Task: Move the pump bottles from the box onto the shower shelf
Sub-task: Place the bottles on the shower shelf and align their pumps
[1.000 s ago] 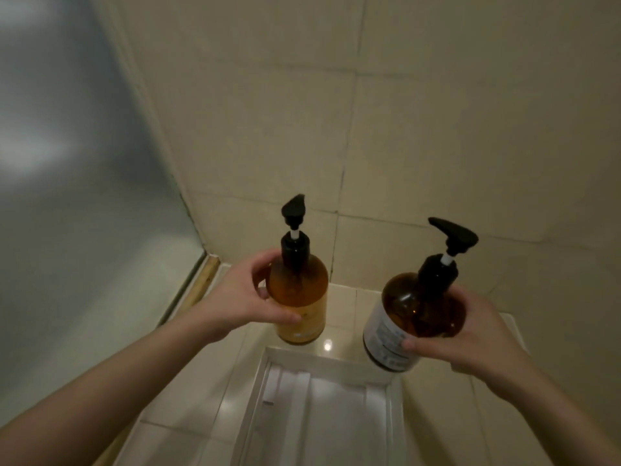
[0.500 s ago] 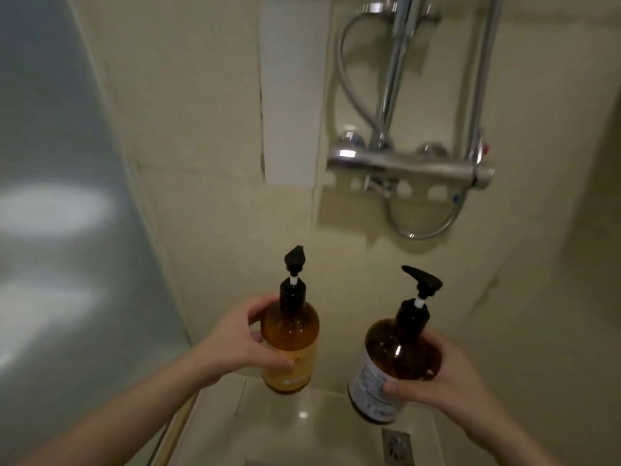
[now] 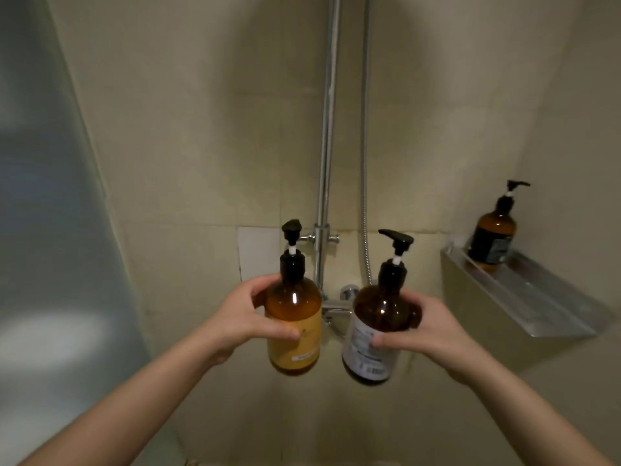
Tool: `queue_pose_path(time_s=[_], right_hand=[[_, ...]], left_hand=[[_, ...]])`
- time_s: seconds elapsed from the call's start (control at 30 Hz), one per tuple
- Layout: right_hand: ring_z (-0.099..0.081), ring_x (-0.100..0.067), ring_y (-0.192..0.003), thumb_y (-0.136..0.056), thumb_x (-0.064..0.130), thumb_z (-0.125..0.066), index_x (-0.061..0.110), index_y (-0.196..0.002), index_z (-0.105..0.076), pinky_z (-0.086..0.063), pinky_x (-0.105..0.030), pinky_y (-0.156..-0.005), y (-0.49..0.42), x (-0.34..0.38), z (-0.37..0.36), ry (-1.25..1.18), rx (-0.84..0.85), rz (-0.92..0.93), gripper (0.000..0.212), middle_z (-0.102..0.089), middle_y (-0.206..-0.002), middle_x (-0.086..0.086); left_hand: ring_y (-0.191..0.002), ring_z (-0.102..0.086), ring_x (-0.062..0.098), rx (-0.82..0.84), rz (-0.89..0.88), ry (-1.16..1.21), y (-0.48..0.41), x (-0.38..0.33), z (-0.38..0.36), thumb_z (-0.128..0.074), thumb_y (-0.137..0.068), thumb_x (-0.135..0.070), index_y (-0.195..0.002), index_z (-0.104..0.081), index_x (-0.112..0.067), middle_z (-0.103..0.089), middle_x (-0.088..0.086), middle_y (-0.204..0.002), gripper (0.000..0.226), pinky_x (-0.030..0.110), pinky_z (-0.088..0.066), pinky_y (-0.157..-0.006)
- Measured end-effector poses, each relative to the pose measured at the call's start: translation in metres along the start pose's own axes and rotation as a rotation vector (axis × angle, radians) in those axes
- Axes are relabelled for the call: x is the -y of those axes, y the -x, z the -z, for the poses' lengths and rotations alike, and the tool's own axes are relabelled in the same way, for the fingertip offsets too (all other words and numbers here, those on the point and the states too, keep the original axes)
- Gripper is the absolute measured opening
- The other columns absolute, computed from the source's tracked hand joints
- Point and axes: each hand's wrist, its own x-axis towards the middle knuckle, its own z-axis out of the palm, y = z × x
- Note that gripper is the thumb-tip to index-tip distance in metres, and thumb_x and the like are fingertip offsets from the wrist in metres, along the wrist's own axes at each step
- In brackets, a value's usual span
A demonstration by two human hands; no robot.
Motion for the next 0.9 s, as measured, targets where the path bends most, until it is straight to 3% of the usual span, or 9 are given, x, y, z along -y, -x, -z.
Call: queue_pose_path(time_s=[0.1, 0.17, 0.27, 0.33, 0.43, 0.53, 0.67, 0.77, 0.9], right_hand=[[-0.066, -0.002, -0.093, -0.054, 0.026, -0.088, 0.028, -0.102, -0.066, -0.053, -0.025, -0.080, 0.010, 0.014, 0.005, -0.005, -0.060, -0.002, 0.053, -0.072, -0.099, 0.012], [-0.066, 0.000, -0.092, -0.054, 0.027, -0.088, 0.028, -0.100, -0.067, -0.053, -0.025, -0.078, 0.020, 0.016, 0.005, -0.014, -0.101, -0.018, 0.051, -0.072, -0.099, 0.015], [-0.068, -0.002, -0.091, -0.054, 0.025, -0.088, 0.025, -0.100, -0.069, -0.052, -0.022, -0.074, 0.034, 0.013, 0.012, -0.022, -0.165, -0.065, 0.050, -0.073, -0.098, 0.013], [-0.068, -0.002, -0.091, -0.054, 0.025, -0.088, 0.026, -0.101, -0.068, -0.052, -0.019, -0.073, 0.044, 0.012, 0.025, 0.006, -0.201, -0.099, 0.050, -0.073, -0.098, 0.012], [-0.068, -0.003, -0.090, -0.050, 0.032, -0.088, 0.026, -0.098, -0.069, -0.054, -0.023, -0.074, 0.052, 0.011, 0.054, 0.054, -0.289, -0.144, 0.052, -0.073, -0.095, 0.014], [-0.068, -0.004, -0.084, -0.043, 0.039, -0.086, 0.028, -0.091, -0.069, -0.053, -0.018, -0.059, 0.053, 0.009, 0.092, 0.061, -0.406, -0.179, 0.052, -0.073, -0.087, 0.018], [-0.065, -0.005, -0.082, -0.053, 0.029, -0.088, 0.028, -0.090, -0.065, -0.050, -0.013, -0.049, 0.044, 0.007, 0.148, 0.090, -0.525, -0.217, 0.043, -0.071, -0.084, 0.013], [-0.065, -0.007, -0.081, -0.054, 0.023, -0.087, 0.023, -0.093, -0.065, -0.051, -0.016, -0.050, 0.033, -0.002, 0.188, 0.107, -0.624, -0.230, 0.045, -0.070, -0.088, 0.008], [-0.062, -0.002, -0.080, -0.054, 0.024, -0.087, 0.031, -0.083, -0.059, -0.050, -0.016, -0.056, 0.020, -0.024, 0.229, 0.182, -0.712, -0.224, 0.041, -0.066, -0.086, 0.012]], left_hand=[[-0.116, -0.053, 0.020, 0.007, -0.045, 0.000, 0.004, -0.019, 0.003, -0.092, -0.035, -0.026, -0.133, -0.047, -0.016, -0.057, 0.001, -0.126, 0.108, 0.045, -0.045, -0.100], [-0.111, -0.056, 0.015, 0.026, -0.070, 0.010, 0.004, -0.026, -0.002, -0.093, -0.032, -0.027, -0.129, -0.051, -0.018, -0.060, -0.003, -0.121, 0.106, 0.036, -0.050, -0.090], [-0.097, -0.059, 0.005, 0.081, -0.109, 0.032, -0.001, -0.040, -0.017, -0.092, -0.027, -0.032, -0.104, -0.060, -0.034, -0.064, -0.014, -0.104, 0.084, 0.019, -0.047, -0.071], [-0.096, -0.060, 0.006, 0.125, -0.119, 0.053, -0.009, -0.051, -0.034, -0.091, -0.031, -0.032, -0.096, -0.060, -0.036, -0.065, -0.014, -0.101, 0.072, 0.021, -0.047, -0.069], [-0.097, -0.061, 0.011, 0.172, -0.150, 0.052, -0.032, -0.068, -0.065, -0.091, -0.041, -0.026, -0.108, -0.062, -0.027, -0.066, -0.008, -0.104, 0.072, 0.026, -0.051, -0.072], [-0.096, -0.060, 0.010, 0.186, -0.177, 0.081, -0.065, -0.089, -0.100, -0.090, -0.044, -0.023, -0.108, -0.059, -0.025, -0.065, -0.010, -0.104, 0.071, 0.027, -0.052, -0.071], [-0.091, -0.055, 0.007, 0.251, -0.238, 0.118, -0.118, -0.121, -0.151, -0.088, -0.050, -0.027, -0.108, -0.052, -0.029, -0.057, -0.016, -0.098, 0.068, 0.024, -0.049, -0.065], [-0.081, -0.054, 0.000, 0.271, -0.256, 0.166, -0.161, -0.143, -0.192, -0.088, -0.051, -0.025, -0.094, -0.052, -0.034, -0.057, -0.019, -0.091, 0.056, 0.020, -0.047, -0.058], [-0.073, -0.054, -0.006, 0.251, -0.294, 0.148, -0.215, -0.163, -0.243, -0.090, -0.047, -0.025, -0.084, -0.055, -0.031, -0.058, -0.021, -0.083, 0.051, 0.015, -0.046, -0.051]])
